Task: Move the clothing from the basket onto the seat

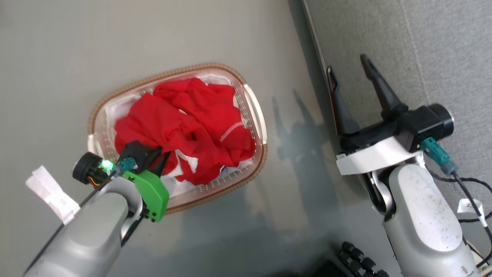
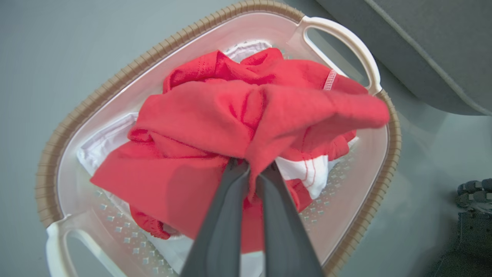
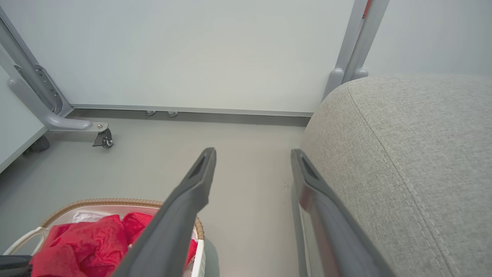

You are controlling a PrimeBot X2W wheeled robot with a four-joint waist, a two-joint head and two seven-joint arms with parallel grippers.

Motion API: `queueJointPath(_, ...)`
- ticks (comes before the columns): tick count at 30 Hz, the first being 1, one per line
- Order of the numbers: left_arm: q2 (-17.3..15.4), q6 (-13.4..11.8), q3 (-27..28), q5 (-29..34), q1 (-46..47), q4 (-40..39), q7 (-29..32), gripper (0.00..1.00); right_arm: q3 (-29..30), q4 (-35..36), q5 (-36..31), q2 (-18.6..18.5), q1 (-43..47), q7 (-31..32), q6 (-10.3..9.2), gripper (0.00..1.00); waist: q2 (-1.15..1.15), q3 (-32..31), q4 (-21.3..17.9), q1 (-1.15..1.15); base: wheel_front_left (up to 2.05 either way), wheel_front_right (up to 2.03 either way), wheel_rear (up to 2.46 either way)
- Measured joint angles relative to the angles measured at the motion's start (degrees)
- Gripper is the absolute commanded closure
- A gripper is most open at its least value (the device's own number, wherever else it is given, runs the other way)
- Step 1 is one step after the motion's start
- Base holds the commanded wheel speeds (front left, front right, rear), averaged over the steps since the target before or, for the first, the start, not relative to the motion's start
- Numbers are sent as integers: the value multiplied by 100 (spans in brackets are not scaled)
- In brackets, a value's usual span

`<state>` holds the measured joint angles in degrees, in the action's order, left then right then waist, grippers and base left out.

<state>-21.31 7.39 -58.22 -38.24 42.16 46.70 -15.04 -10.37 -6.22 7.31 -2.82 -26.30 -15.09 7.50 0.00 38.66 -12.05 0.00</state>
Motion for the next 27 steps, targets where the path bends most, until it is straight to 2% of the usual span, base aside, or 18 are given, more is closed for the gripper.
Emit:
queueJointPath(5,97,0,860,422,-711,-764,-10,100,30,-250,-37,0,275,0,1,0,0,-535,148,0,0,0,0)
queueJointPath(14,456,0,1973,872,-1616,-1695,-9,100,99,-544,-69,2,869,0,1,0,0,-1563,447,-1,0,0,0)
queueJointPath(19,673,0,2230,1054,-1956,-2135,-9,100,73,-738,-147,1,1278,0,1,0,0,-2150,616,-1,0,0,0)
queueJointPath(27,946,0,2516,1015,-2034,-2617,-10,100,63,-856,-131,1,1666,0,1,0,0,-2962,854,-1,0,0,0)
